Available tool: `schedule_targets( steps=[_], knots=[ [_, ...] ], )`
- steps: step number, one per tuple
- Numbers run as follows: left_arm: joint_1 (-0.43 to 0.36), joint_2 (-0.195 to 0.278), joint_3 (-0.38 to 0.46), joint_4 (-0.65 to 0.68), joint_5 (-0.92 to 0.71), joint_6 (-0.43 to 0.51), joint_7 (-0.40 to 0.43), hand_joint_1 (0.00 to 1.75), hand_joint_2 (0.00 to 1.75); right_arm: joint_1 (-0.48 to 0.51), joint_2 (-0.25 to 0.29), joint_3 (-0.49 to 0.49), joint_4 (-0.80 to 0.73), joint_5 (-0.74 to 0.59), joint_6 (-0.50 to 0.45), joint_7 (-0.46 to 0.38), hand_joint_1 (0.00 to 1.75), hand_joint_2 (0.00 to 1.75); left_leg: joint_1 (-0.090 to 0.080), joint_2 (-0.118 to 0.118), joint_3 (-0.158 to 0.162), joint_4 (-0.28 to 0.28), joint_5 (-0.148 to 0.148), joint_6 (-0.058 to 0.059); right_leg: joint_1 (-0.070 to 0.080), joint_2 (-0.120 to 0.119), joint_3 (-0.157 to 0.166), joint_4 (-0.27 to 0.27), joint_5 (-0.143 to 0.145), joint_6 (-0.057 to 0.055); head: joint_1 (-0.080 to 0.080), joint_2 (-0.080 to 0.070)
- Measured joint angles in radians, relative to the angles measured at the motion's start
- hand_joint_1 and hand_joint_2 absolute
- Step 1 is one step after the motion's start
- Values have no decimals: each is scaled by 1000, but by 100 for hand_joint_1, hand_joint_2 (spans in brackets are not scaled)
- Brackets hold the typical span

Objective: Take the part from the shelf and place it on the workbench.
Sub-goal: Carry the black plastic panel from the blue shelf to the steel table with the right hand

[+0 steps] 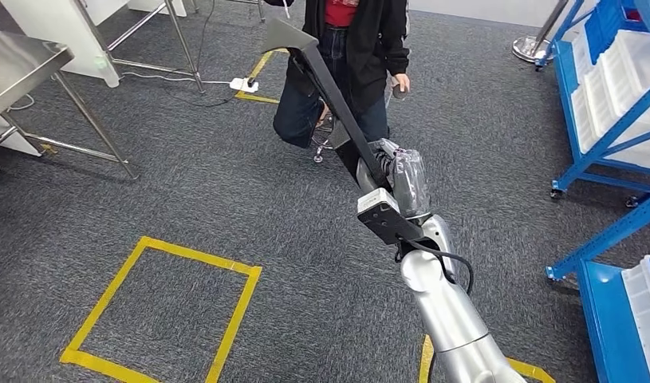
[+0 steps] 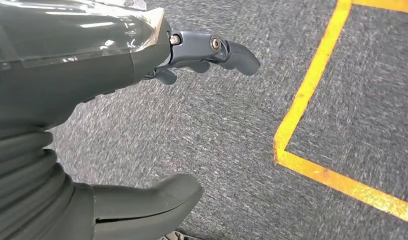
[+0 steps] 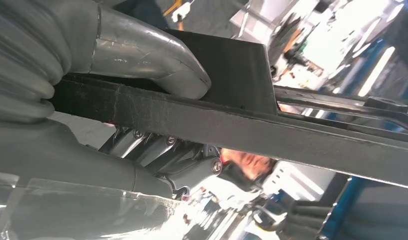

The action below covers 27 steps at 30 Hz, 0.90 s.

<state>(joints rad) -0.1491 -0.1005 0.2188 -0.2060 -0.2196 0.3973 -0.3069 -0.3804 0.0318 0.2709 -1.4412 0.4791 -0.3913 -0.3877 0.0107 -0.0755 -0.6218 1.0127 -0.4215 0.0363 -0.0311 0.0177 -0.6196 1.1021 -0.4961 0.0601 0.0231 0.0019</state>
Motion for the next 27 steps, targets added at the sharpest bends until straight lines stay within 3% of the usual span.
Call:
schedule_targets(
  steps=[2,4,6,8,10,11,12,13,15,16,18,20,22,24,26,27],
  knots=[
    [1,1,0,0,0,0,-1,0,175,0,-1,0,1,0,0,-1,175,175,0,-16,-8,10,-4,-13,-2,13,32,-64,21,-3,-1,0],
    [6,2,0,0,0,0,-1,0,175,1,-2,1,1,0,0,-2,175,175,2,-26,-13,10,-1,-22,2,5,34,-63,22,-19,-2,0],
    [10,2,0,0,-1,0,-1,0,175,-1,-2,1,1,0,0,-2,175,175,3,2,-22,28,-15,-30,1,-6,35,-66,24,-31,-5,0],
    [10,2,1,0,-2,-1,-1,0,175,-2,-2,0,1,0,1,-2,175,175,2,50,-60,113,-65,-36,3,-18,36,-67,24,-43,-9,0],
    [9,2,0,0,-4,-3,-1,0,175,3,-3,0,1,0,0,-2,175,175,3,69,-124,245,-122,-38,9,-34,37,-67,21,-50,-11,0],
    [9,2,0,0,-5,-5,-1,0,175,6,-4,-1,1,0,0,-2,175,175,3,71,-147,289,-134,-37,11,-43,37,-67,20,-52,-11,0],
    [9,2,0,0,-7,-6,-1,0,175,8,-5,-1,1,0,0,-2,175,175,2,72,-151,296,-125,-34,14,-51,38,-67,19,-53,-11,0],
    [9,2,0,0,-8,-6,-1,0,175,10,-6,-2,0,0,-1,-2,175,175,1,74,-132,258,-99,-28,16,-60,40,-67,17,-55,-11,0],
    [8,3,0,0,-11,-6,-1,0,175,11,-6,-4,-7,0,-3,-1,175,175,-9,102,-58,120,-37,-10,21,-75,46,-67,13,-59,-11,0],
    [6,4,0,-1,-12,-7,-1,0,175,11,-7,-6,-12,0,-4,0,175,175,-16,118,-29,64,-19,-2,25,-81,48,-68,12,-59,-11,0],
    [3,5,0,-2,-14,-7,-1,0,175,14,-8,-12,-18,2,-6,4,175,175,-27,132,-11,24,-18,4,29,-96,49,-71,9,-56,-11,0],
    [2,5,0,-2,-18,-8,0,0,175,19,-9,-15,-23,5,-6,9,175,175,-25,113,-7,13,-13,8,31,-108,51,-72,6,-48,-11,0],
    [1,4,0,-2,-19,-8,0,0,175,22,-11,-18,-30,7,-7,12,175,175,-18,94,3,-5,-4,16,31,-81,38,-38,-15,-43,-9,0],
    [-3,3,0,-2,-21,-8,0,0,175,24,-14,-22,-34,10,-7,13,175,175,-14,75,9,-14,2,21,27,-39,-12,72,-63,-48,-7,0],
    [-6,0,0,-2,-22,-10,1,0,175,32,-18,-26,-35,15,-8,18,175,175,-13,51,9,-13,2,22,23,-25,-74,190,-101,-46,-5,0],
    [-5,-2,0,-2,-22,-11,1,0,175,36,-20,-28,-35,19,-8,21,175,175,-12,38,9,-13,2,21,21,-23,-87,207,-99,-39,-5,0]
  ],
)
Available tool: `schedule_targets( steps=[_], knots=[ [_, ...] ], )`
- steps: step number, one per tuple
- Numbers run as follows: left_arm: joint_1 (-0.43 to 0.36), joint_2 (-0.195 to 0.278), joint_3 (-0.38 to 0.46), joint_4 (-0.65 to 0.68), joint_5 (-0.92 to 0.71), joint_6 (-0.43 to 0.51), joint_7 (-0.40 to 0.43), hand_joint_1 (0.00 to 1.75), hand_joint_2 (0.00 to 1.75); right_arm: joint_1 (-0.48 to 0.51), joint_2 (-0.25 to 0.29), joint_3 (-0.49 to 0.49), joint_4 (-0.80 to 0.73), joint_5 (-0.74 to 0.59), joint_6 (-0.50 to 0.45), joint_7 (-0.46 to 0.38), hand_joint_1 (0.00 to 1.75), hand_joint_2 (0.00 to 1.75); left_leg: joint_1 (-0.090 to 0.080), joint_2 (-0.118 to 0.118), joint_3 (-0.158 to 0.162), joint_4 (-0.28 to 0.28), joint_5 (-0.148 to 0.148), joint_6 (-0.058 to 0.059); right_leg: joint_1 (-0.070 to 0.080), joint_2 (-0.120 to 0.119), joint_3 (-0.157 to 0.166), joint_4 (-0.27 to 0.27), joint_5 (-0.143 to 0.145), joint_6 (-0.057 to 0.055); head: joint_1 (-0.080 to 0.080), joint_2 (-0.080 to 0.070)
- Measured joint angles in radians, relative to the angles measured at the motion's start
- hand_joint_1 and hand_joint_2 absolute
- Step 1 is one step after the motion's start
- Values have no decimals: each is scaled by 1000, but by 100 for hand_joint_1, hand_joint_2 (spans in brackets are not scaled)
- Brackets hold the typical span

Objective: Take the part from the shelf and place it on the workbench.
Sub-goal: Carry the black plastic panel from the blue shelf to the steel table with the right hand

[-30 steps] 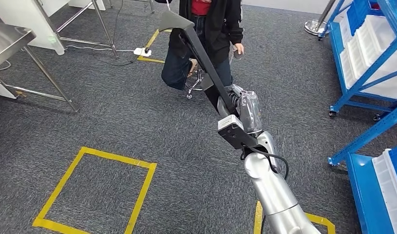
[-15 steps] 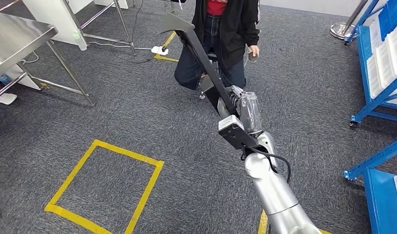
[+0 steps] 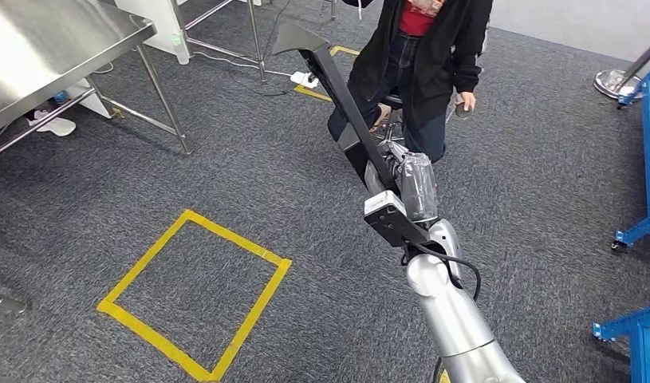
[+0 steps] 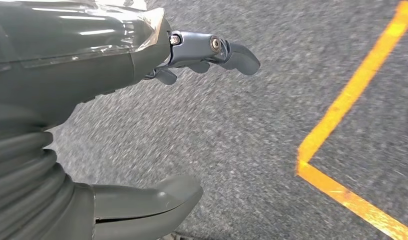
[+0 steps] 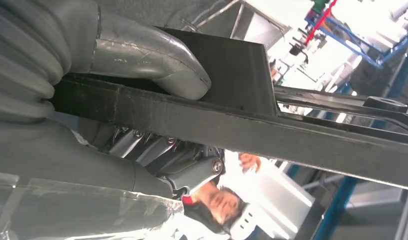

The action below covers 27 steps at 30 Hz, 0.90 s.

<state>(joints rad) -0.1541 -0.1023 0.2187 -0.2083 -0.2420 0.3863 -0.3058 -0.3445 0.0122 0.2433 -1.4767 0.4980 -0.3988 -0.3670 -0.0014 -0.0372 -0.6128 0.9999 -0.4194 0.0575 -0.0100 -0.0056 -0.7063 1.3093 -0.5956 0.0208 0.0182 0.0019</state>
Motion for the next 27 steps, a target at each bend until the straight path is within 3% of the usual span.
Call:
schedule_targets(
  steps=[1,3,4,6,8,9,11,13,15,16,18,19,21,22,24,25,27],
  knots=[
    [1,-1,0,0,0,-2,0,0,175,3,-1,-2,-1,3,0,3,175,175,1,-12,1,1,0,-1,-3,2,7,-22,17,10,0,0],
    [1,-1,0,0,0,-5,1,0,175,4,-3,-6,-5,5,0,5,175,175,4,-36,0,8,-4,-7,-13,23,64,-156,79,32,1,0],
    [1,-1,0,0,0,-7,1,0,175,3,-4,-8,-7,5,0,5,175,175,3,-46,-3,14,-7,-13,-17,38,92,-218,104,36,1,0],
    [1,0,0,0,0,-7,1,0,175,5,-5,-10,-10,5,0,6,175,175,2,-61,-12,22,-10,-24,-19,55,117,-275,124,30,1,0],
    [3,2,0,0,0,-7,1,0,175,6,-5,-11,-11,6,0,7,175,175,3,-73,-18,22,-7,-34,-18,40,118,-276,127,14,0,0],
    [4,2,0,0,0,-7,1,0,175,5,-6,-11,-11,6,0,7,175,175,3,-68,-22,26,-11,-38,-19,33,120,-278,128,9,0,0],
    [4,3,0,0,0,-7,0,0,175,3,-6,-13,-11,5,1,6,175,175,3,-27,-51,85,-46,-48,-23,16,124,-281,128,-3,-8,0],
    [2,3,0,0,1,-7,0,0,175,3,-8,-13,-10,3,3,3,175,175,6,20,-115,214,-107,-57,-19,-2,126,-281,126,-10,-16,0],
    [3,3,1,0,4,-7,-1,0,175,3,-10,-13,-8,0,6,0,175,175,10,32,-163,303,-128,-61,-15,-21,127,-281,123,-14,-16,0],
    [4,3,1,0,6,-7,-1,0,175,2,-10,-13,-6,-1,7,0,175,175,11,34,-160,293,-112,-60,-14,-31,129,-281,122,-15,-16,0],
    [4,5,3,0,10,-7,-2,0,175,-4,-9,-13,-3,-1,10,-1,175,175,9,50,-99,172,-45,-51,-12,-48,134,-281,118,-17,-16,0],
    [4,6,3,0,12,-7,-2,0,175,-10,-9,-13,-2,-1,10,-2,175,175,3,69,-64,105,-22,-44,-8,-55,136,-281,116,-15,-16,0],
    [2,8,6,-1,14,-7,-4,0,175,-23,-8,-13,0,-1,11,-2,175,175,-9,94,-30,34,-9,-33,-3,-68,137,-282,112,-9,-16,0],
    [2,9,7,-2,16,-7,-4,0,175,-28,-8,-13,2,-1,11,-3,175,175,-14,94,-29,27,-14,-29,0,-76,138,-283,110,-5,-16,0],
    [3,9,12,-2,19,-6,-6,0,175,-36,-7,-12,6,-1,14,-3,175,175,-12,72,-19,17,-9,-22,2,-86,143,-284,105,4,-15,0],
    [4,9,14,-2,21,-6,-7,0,175,-42,-7,-12,8,-2,16,-4,175,175,-9,62,-11,10,-5,-17,2,-74,138,-269,96,6,-15,0],
    [5,8,20,-3,23,-5,-10,0,175,-54,-7,-10,13,-3,19,-4,175,175,-1,43,-1,-1,3,-8,-1,-31,96,-180,56,3,-12,0]
  ],
)
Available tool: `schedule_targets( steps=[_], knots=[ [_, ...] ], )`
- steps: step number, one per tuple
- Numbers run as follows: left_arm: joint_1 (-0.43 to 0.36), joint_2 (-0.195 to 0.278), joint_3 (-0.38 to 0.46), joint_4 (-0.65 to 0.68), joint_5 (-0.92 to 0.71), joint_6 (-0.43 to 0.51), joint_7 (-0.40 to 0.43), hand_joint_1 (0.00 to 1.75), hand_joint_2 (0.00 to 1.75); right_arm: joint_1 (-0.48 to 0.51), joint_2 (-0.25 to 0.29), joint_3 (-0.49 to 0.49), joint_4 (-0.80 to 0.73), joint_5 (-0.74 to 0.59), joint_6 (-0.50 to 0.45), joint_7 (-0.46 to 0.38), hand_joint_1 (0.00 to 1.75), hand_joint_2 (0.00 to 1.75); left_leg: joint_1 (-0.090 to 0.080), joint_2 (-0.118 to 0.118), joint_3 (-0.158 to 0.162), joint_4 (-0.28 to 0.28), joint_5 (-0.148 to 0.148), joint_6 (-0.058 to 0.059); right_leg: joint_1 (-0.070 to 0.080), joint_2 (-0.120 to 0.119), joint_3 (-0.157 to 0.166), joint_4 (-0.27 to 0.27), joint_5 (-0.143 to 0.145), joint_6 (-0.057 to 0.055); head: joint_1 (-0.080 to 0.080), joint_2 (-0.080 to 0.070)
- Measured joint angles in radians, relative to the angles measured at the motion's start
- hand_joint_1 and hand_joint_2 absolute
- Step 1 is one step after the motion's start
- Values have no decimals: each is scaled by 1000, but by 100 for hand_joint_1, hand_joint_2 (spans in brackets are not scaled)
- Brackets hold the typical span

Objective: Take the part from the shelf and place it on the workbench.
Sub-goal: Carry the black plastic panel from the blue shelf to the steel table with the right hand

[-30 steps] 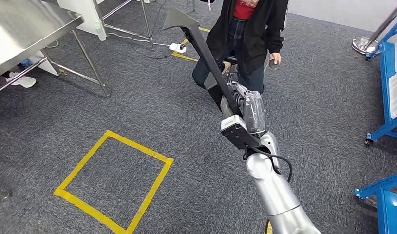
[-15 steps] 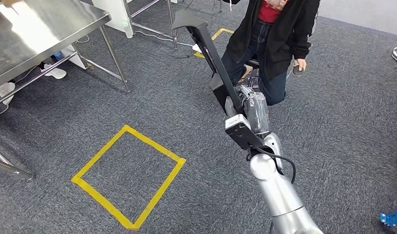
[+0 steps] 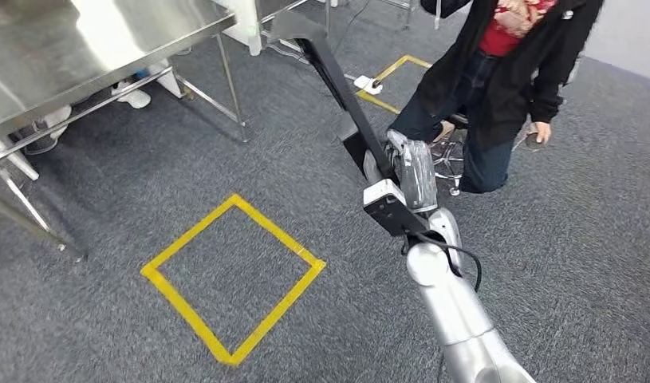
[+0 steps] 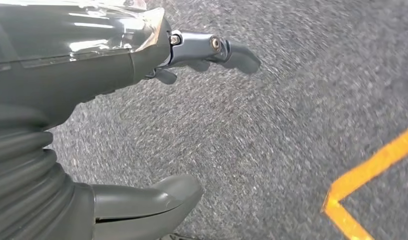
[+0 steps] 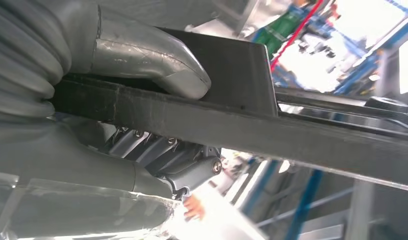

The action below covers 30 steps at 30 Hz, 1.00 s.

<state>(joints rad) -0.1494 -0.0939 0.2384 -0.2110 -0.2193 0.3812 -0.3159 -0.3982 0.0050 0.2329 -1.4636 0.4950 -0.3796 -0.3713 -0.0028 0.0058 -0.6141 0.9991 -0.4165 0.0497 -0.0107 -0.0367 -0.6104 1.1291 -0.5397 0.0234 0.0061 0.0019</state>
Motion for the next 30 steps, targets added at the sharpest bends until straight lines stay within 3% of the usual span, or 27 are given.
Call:
schedule_targets(
  steps=[2,3,4,5,7,9,11,12,14,16,17,18,19,20,22,24,25,27,29,30],
  knots=[
    [0,0,4,0,2,0,-2,0,175,-6,-1,1,8,-1,2,0,175,175,1,-24,-1,-1,1,3,-2,26,-68,131,-45,-4,2,0],
    [2,-1,6,0,2,0,-2,0,175,-6,-2,1,11,-2,3,0,175,175,1,-36,-1,0,1,4,-2,29,-92,169,-53,-1,2,0],
    [4,-2,7,0,2,0,-2,0,175,-6,-3,1,15,-2,3,0,175,175,1,-50,-1,1,1,3,-2,31,-97,169,-44,7,2,0],
    [6,-2,8,0,3,0,-2,0,175,-7,-3,1,17,-2,3,0,175,175,2,-63,0,3,0,2,-4,33,-81,128,-18,16,2,0],
    [8,-2,9,0,3,0,-3,0,175,-10,-3,2,19,-2,3,0,175,175,3,-87,-2,11,-5,-6,-9,53,-20,-13,44,32,2,0],
    [10,-1,10,0,5,0,-5,0,175,-15,-1,3,22,-3,5,0,175,175,1,-102,-10,20,-8,-16,-12,68,16,-93,73,27,2,0],
    [14,0,12,0,9,1,-8,0,175,-19,2,6,25,-3,7,0,175,175,2,-112,-16,21,-6,-25,-10,60,19,-98,77,13,2,0],
    [17,1,13,0,10,1,-8,0,175,-22,3,7,27,-3,8,0,175,175,3,-108,-18,23,-7,-29,-11,55,19,-99,78,8,2,0],
    [20,2,13,0,10,1,-9,0,175,-29,4,8,29,-3,9,1,175,175,3,-69,-37,63,-33,-39,-14,43,21,-101,80,-4,-1,0],
    [19,2,13,0,10,1,-10,0,175,-33,6,9,31,-3,10,1,175,175,5,-24,-91,176,-91,-49,-13,29,22,-102,78,-14,-6,0],
    [19,1,13,0,11,1,-11,0,175,-33,6,9,33,-3,10,1,175,175,8,-16,-125,241,-118,-52,-12,20,22,-101,77,-16,-6,0],
    [20,1,14,0,12,1,-12,0,175,-34,6,9,36,-3,12,1,175,175,9,-13,-150,287,-130,-54,-10,11,22,-101,76,-17,-6,0],
    [21,1,16,0,14,2,-13,0,175,-35,6,10,40,-3,14,1,175,175,10,-11,-157,298,-124,-53,-9,2,22,-101,76,-18,-6,0],
    [22,1,18,0,17,2,-15,0,175,-38,6,11,44,-4,17,1,175,175,10,-8,-144,270,-102,-50,-8,-6,23,-101,75,-19,-6,0],
    [22,2,26,0,22,3,-21,0,175,-52,7,14,52,-8,23,1,175,175,4,18,-75,138,-41,-36,-5,-21,25,-102,74,-19,-6,0],
    [21,4,32,-1,27,6,-27,0,175,-71,7,17,64,-14,26,-2,175,175,-6,45,-24,41,-14,-22,1,-33,26,-102,71,-17,-6,0],
    [21,4,34,-2,29,8,-30,0,175,-79,8,19,71,-16,26,-5,175,175,-11,50,-17,25,-15,-19,3,-39,26,-103,70,-14,-6,0],
    [22,3,40,-2,32,10,-32,0,175,-91,12,22,86,-23,25,-16,175,175,-10,34,-15,18,-11,-14,6,-48,28,-104,67,-7,-6,0],
    [24,2,48,-2,34,13,-33,0,175,-102,16,24,96,-33,24,-27,175,175,-4,22,-6,4,-3,-6,7,-28,18,-76,50,-1,-4,0],
    [24,2,52,-2,36,14,-34,0,175,-108,17,24,99,-38,24,-31,175,175,0,16,-1,-2,1,-3,6,-8,-2,-35,31,-1,-2,0]
  ],
)
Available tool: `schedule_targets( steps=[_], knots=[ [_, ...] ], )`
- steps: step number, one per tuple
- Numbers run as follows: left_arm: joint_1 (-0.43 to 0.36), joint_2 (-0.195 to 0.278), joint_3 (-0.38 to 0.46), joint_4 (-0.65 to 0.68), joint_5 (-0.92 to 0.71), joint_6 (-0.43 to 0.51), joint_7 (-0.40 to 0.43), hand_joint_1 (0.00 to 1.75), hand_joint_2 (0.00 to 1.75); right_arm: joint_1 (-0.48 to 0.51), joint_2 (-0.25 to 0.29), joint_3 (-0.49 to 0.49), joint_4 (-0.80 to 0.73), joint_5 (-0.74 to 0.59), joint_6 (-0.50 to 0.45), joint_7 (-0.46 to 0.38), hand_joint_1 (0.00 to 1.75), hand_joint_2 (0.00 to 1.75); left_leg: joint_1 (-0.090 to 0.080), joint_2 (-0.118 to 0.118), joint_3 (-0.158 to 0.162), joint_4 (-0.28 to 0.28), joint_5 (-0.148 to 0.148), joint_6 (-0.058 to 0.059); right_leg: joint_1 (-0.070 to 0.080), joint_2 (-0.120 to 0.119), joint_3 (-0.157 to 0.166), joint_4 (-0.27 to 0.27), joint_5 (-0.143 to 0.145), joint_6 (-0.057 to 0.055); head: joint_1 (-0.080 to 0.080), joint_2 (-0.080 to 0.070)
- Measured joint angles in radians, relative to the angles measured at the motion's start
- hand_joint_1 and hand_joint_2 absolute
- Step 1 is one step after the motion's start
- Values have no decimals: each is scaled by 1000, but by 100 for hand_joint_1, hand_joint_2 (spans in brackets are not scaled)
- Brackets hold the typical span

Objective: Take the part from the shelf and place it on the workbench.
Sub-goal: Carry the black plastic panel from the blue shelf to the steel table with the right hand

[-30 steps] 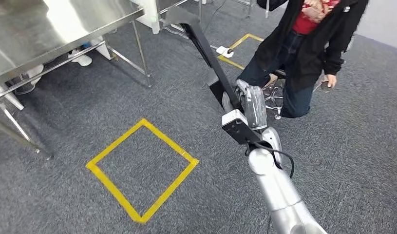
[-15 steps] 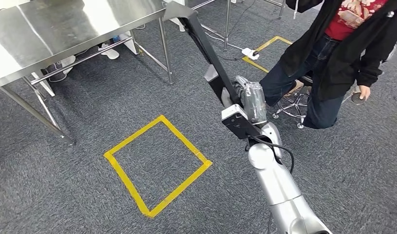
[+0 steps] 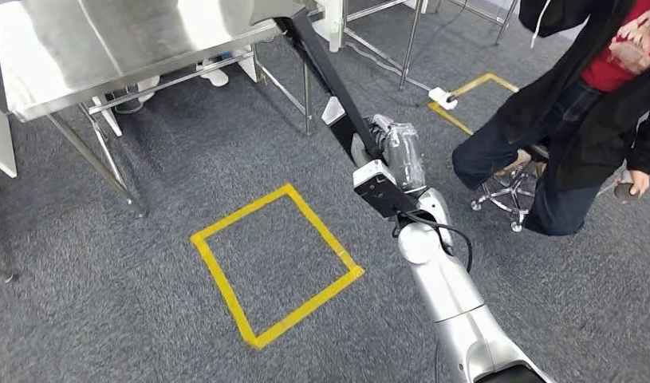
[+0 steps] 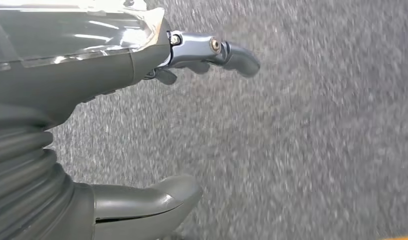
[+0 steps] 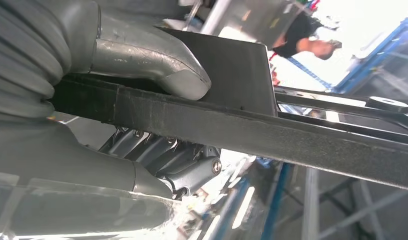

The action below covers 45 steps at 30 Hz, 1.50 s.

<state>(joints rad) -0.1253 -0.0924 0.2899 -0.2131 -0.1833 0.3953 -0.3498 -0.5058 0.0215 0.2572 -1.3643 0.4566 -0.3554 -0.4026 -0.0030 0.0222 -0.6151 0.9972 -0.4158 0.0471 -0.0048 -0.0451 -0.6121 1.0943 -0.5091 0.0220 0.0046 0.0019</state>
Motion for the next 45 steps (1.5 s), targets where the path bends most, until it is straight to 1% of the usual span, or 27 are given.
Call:
schedule_targets(
  steps=[1,2,3,4,5,6,7,8,9,10,11,12,13,14,19,21,22,25,26,27,34,40,41,42,43,45],
  knots=[
    [-1,-1,2,0,2,1,-1,0,175,-4,0,0,4,-4,0,-3,175,175,0,-5,1,-1,1,2,-3,19,-28,59,-24,-3,1,0],
    [-1,-1,4,0,4,1,-2,0,175,-6,-1,0,8,-8,0,-5,175,175,0,-12,1,-1,1,4,-5,30,-61,124,-47,-4,2,0],
    [0,-2,5,0,5,1,-3,0,175,-6,-2,0,14,-11,0,-7,175,175,1,-19,1,-1,1,5,-7,34,-90,176,-61,-3,3,0],
    [1,-3,7,0,7,1,-4,0,175,-5,-3,0,19,-14,0,-8,175,175,1,-27,1,0,1,5,-9,36,-105,199,-62,3,3,0],
    [3,-4,9,0,9,1,-4,0,175,-5,-4,0,25,-17,0,-9,175,175,2,-34,1,1,0,4,-11,37,-101,182,-47,13,4,0],
    [4,-4,13,0,10,1,-5,0,175,-5,-5,0,29,-20,0,-10,175,175,4,-40,1,4,-2,1,-14,37,-79,127,-21,24,4,0],
    [5,-4,16,0,12,1,-5,0,175,-6,-5,0,31,-23,0,-12,175,175,5,-45,1,7,-5,-3,-18,37,-48,56,8,34,4,0],
    [5,-4,19,0,13,1,-6,0,175,-6,-6,-1,33,-26,0,-13,175,175,4,-50,-1,14,-9,-9,-20,39,-19,-6,32,38,4,0],
    [5,-3,21,0,14,1,-6,0,175,-7,-6,-1,35,-28,0,-14,175,175,2,-53,-4,19,-12,-14,-21,40,1,-48,46,37,4,0],
    [6,-2,24,0,14,1,-7,0,175,-7,-5,-1,37,-29,0,-15,175,175,0,-54,-7,23,-16,-16,-22,41,10,-66,52,32,4,0],
    [7,-2,26,0,15,1,-7,0,175,-7,-5,-1,40,-30,0,-15,175,175,-2,-55,-9,26,-16,-13,-20,43,11,-67,54,26,4,0],
    [9,-1,28,0,15,1,-8,0,175,-6,-5,-1,42,-31,0,-16,175,175,-1,-55,-9,25,-16,-7,-21,43,10,-67,55,23,3,0],
    [11,-1,30,0,15,1,-8,0,175,-6,-5,-1,44,-31,0,-16,175,175,-1,-54,-8,25,-15,-1,-21,44,11,-68,55,22,3,0],
    [13,-1,30,0,16,1,-8,0,175,-6,-6,-2,45,-32,0,-16,175,175,-1,-53,-7,23,-15,2,-19,45,11,-68,56,21,3,0],
    [15,0,35,0,16,0,-9,0,175,-4,-10,-6,46,-32,0,-17,175,175,0,-50,-1,16,-14,2,-16,48,11,-68,54,19,3,0],
    [15,0,35,0,16,0,-9,0,175,-4,-12,-6,46,-32,0,-17,175,175,1,-49,-1,15,-14,0,-14,48,11,-67,54,18,3,0],
    [15,0,35,0,16,0,-9,0,175,-4,-13,-6,46,-32,0,-17,175,175,1,-49,-1,14,-14,-4,-14,48,11,-67,54,17,3,0],
    [16,0,35,0,16,0,-9,0,175,-4,-15,-7,46,-32,0,-17,175,175,3,-49,-1,13,-14,-23,-12,48,11,-67,53,16,3,0],
    [16,0,35,0,16,0,-9,0,175,-4,-15,-7,46,-32,0,-17,175,175,3,-49,-1,13,-15,-27,-12,48,11,-67,53,16,3,0],
    [16,0,35,0,16,0,-9,0,175,-4,-15,-7,46,-32,0,-17,175,175,3,-49,-1,13,-15,-29,-12,48,11,-67,53,15,3,0],
    [18,0,38,0,22,-5,-13,0,175,-4,-18,-7,48,-33,1,-20,175,175,-6,-49,-1,14,-15,-29,-16,47,10,-68,53,16,3,0],
    [22,0,54,0,34,-13,-25,0,175,-10,-23,-8,67,-45,11,-37,175,175,-10,-49,-1,14,-15,-28,-18,47,11,-70,53,16,3,0],
    [23,0,56,0,36,-16,-26,0,175,-11,-23,-8,71,-46,12,-39,175,175,-11,-49,-1,14,-15,-28,-18,47,11,-71,53,16,3,0],
    [24,2,57,0,37,-18,-27,0,175,-12,-23,-8,74,-47,12,-39,175,175,-12,-49,-2,15,-17,-25,-23,47,13,-73,54,18,3,0],
    [24,3,59,0,38,-19,-28,0,175,-14,-23,-8,77,-47,13,-40,175,175,-13,-49,-2,14,-19,-19,-26,47,16,-79,55,21,3,0],
    [26,5,61,0,42,-22,-30,0,175,-20,-21,-8,81,-47,16,-41,175,175,-11,-47,16,-9,-15,-1,-27,46,25,-91,57,27,4,0]
  ],
)
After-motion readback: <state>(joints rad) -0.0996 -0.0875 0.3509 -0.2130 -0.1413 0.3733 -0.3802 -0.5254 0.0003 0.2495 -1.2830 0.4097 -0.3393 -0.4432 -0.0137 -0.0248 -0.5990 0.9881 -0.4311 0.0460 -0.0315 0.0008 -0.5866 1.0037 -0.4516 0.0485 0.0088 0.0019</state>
